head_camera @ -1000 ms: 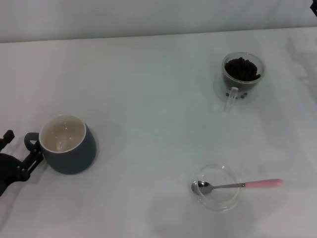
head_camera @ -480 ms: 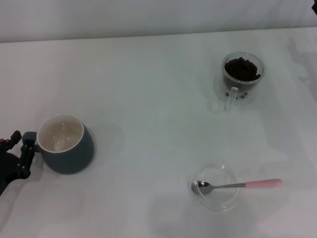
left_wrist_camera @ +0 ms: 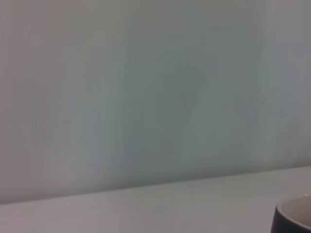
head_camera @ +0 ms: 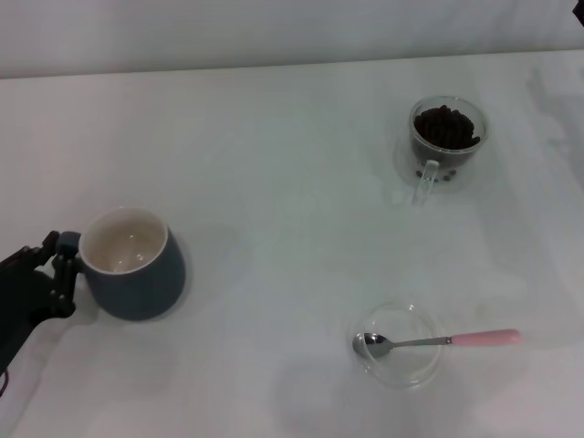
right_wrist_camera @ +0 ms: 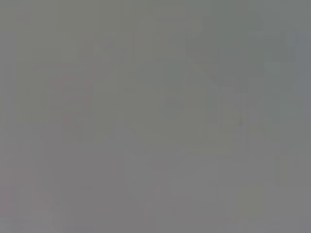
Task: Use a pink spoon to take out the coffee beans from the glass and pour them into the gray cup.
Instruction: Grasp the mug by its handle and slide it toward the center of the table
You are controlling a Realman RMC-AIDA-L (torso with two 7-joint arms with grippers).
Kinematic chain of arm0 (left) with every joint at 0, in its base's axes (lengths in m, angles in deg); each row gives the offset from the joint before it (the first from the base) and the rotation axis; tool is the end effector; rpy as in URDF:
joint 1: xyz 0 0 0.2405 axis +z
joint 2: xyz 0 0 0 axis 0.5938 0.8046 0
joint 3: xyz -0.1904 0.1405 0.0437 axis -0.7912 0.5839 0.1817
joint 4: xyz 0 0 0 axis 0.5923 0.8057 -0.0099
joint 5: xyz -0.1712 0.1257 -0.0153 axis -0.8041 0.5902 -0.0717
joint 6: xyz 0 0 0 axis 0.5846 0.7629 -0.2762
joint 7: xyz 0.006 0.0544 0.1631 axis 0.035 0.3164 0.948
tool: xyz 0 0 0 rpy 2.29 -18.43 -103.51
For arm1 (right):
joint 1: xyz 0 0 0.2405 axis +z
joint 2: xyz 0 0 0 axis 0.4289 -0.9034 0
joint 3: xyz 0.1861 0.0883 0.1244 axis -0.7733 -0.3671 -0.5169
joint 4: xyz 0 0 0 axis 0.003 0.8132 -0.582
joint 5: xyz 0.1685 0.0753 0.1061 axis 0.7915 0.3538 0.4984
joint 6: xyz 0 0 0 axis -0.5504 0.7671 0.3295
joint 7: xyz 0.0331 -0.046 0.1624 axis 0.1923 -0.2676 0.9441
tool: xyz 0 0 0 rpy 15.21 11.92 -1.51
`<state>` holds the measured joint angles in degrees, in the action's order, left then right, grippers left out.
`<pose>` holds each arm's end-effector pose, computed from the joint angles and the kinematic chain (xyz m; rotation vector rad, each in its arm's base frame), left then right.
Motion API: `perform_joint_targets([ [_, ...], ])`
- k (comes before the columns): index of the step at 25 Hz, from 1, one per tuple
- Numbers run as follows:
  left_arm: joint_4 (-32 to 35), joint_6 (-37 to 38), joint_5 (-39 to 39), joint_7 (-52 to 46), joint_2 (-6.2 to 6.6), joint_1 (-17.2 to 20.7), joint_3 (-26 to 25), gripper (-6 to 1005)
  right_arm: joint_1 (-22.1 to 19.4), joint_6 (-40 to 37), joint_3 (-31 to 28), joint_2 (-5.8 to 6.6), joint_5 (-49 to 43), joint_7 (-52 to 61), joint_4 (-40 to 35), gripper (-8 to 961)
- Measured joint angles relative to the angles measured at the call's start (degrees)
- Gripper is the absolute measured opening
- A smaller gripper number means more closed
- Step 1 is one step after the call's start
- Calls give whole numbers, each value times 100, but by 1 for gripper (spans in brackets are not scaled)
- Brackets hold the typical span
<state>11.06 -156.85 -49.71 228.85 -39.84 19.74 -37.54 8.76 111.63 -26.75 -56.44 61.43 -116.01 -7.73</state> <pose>-0.3374 0.2729 -0.0609 -1.9626 -0.5945 -0.6501 0.3577 0.4108 0.0782 -1.3470 0.7475 0.6691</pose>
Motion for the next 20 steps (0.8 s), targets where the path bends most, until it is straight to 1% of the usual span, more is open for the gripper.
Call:
perform_joint_targets([
  [5,-121,49,82,4,2,-178,27,141,11,-12,0,1,0,0,0,834],
  [13,-428,861,675,11,-6,-714,33,141,59,-74,0,1,0,0,0,835],
  [20,-726,1207,883,9,-17,-1082,32,140,145,-152,54,-20,-9,0,30,835],
])
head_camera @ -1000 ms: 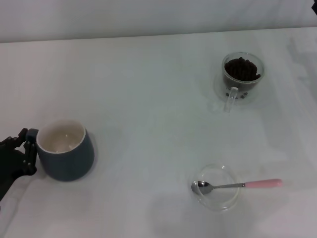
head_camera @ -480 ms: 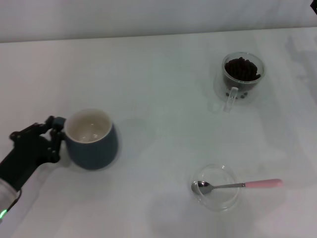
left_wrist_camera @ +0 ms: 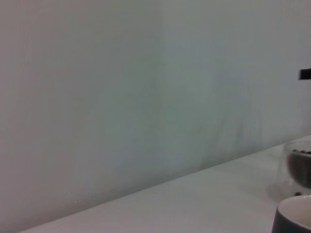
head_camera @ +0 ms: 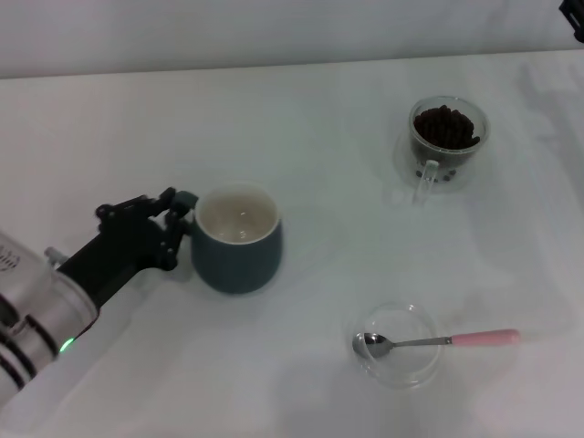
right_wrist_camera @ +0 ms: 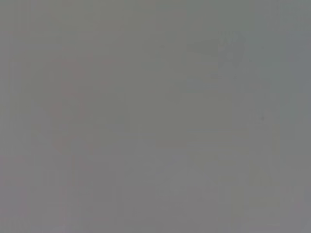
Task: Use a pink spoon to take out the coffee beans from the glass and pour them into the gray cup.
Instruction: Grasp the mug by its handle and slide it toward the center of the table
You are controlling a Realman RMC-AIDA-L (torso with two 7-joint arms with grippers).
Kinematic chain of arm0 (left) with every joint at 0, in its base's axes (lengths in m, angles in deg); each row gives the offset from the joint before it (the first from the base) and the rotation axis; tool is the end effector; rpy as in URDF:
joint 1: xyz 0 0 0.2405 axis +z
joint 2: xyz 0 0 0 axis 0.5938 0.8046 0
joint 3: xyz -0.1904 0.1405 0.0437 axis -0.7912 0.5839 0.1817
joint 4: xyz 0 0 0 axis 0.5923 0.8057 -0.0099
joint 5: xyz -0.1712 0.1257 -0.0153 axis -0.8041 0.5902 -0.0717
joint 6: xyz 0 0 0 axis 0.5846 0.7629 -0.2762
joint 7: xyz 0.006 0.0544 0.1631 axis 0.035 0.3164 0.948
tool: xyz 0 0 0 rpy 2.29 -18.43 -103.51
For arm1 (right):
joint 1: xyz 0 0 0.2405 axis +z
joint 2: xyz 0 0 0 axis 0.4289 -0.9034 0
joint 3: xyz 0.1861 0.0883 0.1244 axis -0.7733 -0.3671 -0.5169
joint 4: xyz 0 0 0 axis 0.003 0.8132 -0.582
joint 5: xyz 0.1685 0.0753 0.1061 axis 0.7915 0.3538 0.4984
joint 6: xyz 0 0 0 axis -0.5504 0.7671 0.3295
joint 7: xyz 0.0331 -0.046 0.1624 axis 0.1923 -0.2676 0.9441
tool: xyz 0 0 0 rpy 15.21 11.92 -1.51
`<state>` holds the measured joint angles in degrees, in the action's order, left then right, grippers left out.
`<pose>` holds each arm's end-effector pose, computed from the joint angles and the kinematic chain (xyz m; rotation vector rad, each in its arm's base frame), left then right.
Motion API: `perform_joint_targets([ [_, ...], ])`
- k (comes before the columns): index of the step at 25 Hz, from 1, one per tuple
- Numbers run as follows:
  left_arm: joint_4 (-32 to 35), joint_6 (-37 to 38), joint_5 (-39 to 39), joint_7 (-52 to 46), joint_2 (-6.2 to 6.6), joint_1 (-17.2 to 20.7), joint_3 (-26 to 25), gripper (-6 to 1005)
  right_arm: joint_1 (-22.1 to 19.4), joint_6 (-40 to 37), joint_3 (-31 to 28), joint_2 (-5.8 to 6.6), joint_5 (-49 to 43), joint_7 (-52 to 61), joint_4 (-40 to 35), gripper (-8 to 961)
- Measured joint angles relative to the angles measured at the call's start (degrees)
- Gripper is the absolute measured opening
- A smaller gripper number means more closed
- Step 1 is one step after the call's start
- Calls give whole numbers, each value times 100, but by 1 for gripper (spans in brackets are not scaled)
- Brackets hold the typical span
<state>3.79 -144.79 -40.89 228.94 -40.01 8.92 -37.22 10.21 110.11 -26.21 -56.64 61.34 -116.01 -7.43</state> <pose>-0.2679 0.3239 -0.1088 -2.2244 -0.4488 -0.6569 0.3500 0.4190 0.0713 -1.3721 0.7578 0.6678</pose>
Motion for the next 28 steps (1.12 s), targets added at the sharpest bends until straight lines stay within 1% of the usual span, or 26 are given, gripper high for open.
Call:
perform_joint_targets([
  [4,-78,105,212,-2,-10,-153,0,144,62,-13,8,1,-7,0,59,834],
  [8,-135,178,257,-3,-17,-166,0,155,68,-5,10,-3,-6,0,60,834],
  [14,-186,186,261,-4,-17,-25,0,173,36,23,1,-6,-1,91,61,834],
  [21,-214,149,232,-4,-11,258,-46,193,23,25,-20,-3,1,138,59,835],
  [28,-268,167,200,-8,-8,268,-60,213,41,24,8,1,1,144,57,835],
])
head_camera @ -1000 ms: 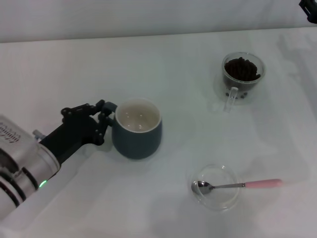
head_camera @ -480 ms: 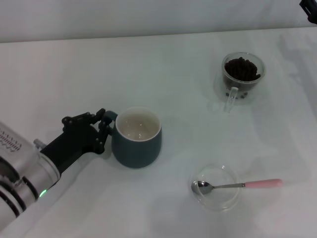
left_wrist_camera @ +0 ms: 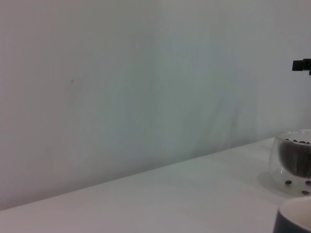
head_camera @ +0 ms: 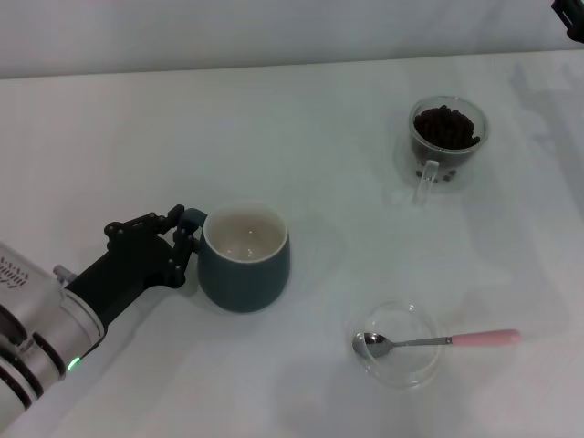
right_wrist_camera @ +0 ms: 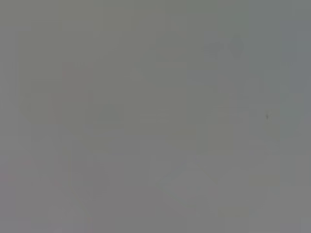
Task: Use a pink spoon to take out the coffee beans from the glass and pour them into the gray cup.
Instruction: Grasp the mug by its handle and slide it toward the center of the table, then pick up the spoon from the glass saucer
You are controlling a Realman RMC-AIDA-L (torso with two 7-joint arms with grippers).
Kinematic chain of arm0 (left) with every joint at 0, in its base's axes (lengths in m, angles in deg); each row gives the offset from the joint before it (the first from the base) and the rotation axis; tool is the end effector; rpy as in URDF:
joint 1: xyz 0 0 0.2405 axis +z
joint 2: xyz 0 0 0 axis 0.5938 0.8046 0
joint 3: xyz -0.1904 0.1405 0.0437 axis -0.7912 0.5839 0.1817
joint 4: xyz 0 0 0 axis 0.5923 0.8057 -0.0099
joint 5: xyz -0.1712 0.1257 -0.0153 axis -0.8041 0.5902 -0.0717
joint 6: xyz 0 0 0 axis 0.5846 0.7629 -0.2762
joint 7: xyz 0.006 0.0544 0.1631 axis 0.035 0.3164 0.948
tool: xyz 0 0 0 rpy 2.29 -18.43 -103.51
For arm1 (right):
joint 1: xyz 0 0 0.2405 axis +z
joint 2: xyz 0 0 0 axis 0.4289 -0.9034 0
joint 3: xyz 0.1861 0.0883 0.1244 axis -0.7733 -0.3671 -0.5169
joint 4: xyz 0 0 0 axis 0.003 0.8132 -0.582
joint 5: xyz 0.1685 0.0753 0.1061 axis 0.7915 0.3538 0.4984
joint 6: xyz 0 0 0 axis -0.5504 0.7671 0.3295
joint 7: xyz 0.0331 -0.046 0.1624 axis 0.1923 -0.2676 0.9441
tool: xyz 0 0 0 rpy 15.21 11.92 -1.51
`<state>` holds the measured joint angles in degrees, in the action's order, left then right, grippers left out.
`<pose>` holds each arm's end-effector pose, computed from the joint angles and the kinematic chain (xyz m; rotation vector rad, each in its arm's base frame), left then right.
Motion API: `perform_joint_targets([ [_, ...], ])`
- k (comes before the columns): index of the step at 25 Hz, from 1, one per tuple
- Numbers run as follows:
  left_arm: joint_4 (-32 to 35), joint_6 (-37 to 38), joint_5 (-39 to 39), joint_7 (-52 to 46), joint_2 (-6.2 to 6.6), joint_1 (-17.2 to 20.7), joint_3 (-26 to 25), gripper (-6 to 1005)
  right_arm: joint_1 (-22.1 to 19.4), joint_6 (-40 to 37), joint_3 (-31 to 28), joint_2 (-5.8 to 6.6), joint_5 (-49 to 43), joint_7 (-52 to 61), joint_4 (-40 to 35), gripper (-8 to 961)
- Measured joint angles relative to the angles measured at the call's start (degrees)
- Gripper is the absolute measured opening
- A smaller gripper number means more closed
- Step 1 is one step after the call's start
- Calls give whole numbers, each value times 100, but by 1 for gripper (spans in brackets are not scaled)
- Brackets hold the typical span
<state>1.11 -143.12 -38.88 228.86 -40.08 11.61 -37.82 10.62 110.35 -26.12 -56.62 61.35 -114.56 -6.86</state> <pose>-0.2712 0.3106 -0.1175 -2.2363 -0.4949 -0.6525 0.3465 0.4208 0.0685 -1.3721 0.7775 0.6971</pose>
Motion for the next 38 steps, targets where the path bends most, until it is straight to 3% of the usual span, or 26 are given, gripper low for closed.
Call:
perform_joint_targets([
  [11,30,21,-110,-4,16,3,-13,245,10,2,-45,10,-1,5,0,834],
  [16,20,12,-255,-4,18,83,-21,399,17,-4,-45,10,-1,5,-16,834],
  [22,5,-159,-384,-2,27,303,-21,516,2,0,-53,18,1,12,-60,835],
  [24,21,-258,-386,-1,29,372,-21,704,3,1,-57,19,2,41,-64,835],
  [29,41,-505,-410,1,27,571,-27,855,-11,1,-65,26,6,212,-117,834],
  [32,48,-899,-459,1,25,813,-231,886,-39,-20,-156,27,7,306,-134,833],
  [38,57,-1534,-469,2,2,1328,-1393,891,-395,-74,-204,76,-59,1124,-175,832],
])
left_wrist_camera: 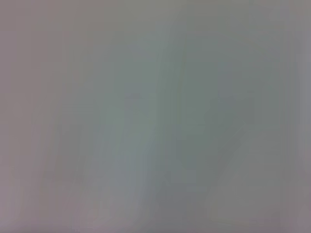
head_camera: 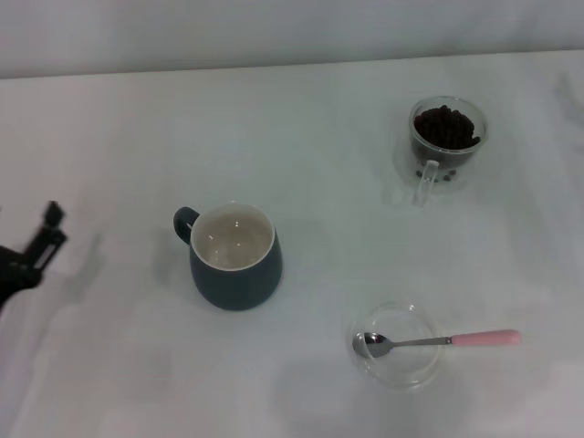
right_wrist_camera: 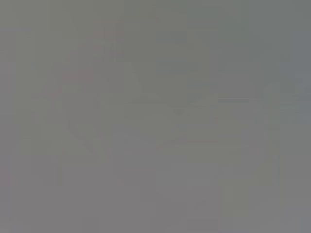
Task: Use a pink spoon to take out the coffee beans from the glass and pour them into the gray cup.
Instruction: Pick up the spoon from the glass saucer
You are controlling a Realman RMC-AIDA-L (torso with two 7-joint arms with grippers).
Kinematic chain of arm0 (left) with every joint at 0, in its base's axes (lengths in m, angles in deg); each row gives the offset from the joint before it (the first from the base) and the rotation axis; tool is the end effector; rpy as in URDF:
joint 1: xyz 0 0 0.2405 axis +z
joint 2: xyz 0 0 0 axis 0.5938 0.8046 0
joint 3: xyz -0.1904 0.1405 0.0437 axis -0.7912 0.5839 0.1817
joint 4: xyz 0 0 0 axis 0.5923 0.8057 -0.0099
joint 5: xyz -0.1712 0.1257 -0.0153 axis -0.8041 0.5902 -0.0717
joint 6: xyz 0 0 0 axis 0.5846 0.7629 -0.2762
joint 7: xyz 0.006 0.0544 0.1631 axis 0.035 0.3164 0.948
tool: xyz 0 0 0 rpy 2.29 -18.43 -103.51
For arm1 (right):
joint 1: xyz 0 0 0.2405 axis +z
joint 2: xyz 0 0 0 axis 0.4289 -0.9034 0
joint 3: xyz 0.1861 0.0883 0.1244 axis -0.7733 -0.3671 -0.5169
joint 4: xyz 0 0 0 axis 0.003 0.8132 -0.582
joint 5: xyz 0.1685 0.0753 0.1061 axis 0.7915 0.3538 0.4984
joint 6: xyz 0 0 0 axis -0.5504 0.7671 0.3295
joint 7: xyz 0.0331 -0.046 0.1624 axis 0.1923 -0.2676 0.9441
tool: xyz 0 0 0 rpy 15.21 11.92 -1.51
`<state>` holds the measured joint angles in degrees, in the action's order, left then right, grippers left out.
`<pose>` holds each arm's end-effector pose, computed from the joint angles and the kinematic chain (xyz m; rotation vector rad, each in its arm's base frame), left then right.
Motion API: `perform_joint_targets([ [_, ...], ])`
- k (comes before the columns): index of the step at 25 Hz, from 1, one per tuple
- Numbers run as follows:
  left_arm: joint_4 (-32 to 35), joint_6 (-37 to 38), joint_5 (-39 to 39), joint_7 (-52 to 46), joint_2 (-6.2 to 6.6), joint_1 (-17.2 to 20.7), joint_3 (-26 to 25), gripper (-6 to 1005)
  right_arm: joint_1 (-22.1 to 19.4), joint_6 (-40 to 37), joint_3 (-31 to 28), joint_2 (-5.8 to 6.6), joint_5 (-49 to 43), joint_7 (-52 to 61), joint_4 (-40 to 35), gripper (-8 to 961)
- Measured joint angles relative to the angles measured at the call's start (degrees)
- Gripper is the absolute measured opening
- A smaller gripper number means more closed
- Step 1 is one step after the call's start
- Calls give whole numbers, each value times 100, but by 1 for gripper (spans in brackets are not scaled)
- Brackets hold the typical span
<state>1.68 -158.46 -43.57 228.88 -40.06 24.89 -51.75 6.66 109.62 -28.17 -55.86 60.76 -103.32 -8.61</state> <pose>-0.3219 0.2747 -0.0447 -1.7568 -0.6449 -0.8208 0.3804 0.3982 0.0874 -1.2311 0.9323 0.7846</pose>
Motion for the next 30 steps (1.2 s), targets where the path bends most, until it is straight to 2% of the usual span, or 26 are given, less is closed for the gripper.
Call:
perform_joint_targets([
  [2,9,-38,-1,-1,-4,41,-336,892,-223,40,205,13,-61,595,-106,832],
  [3,9,-38,-1,-1,-4,41,-336,891,-373,74,388,15,-78,953,-179,831],
  [6,130,10,-30,-1,10,-104,-855,889,-818,289,944,18,-87,1976,-379,831],
  [9,173,10,-233,-2,27,-197,-1097,888,-1321,971,1279,23,-90,2761,-390,830],
  [15,411,48,-970,-4,34,-432,-1601,887,-2096,2470,1704,25,-93,3324,218,829],
  [19,681,252,-1296,-2,67,-807,-1746,888,-2561,3133,2128,35,-91,3355,547,829],
  [24,977,501,-1131,0,162,-1170,-1714,888,-2820,3477,2776,22,-91,3349,903,829],
  [30,1004,531,-898,1,141,-1227,-1707,887,-2883,3578,3321,25,-90,3281,946,830],
])
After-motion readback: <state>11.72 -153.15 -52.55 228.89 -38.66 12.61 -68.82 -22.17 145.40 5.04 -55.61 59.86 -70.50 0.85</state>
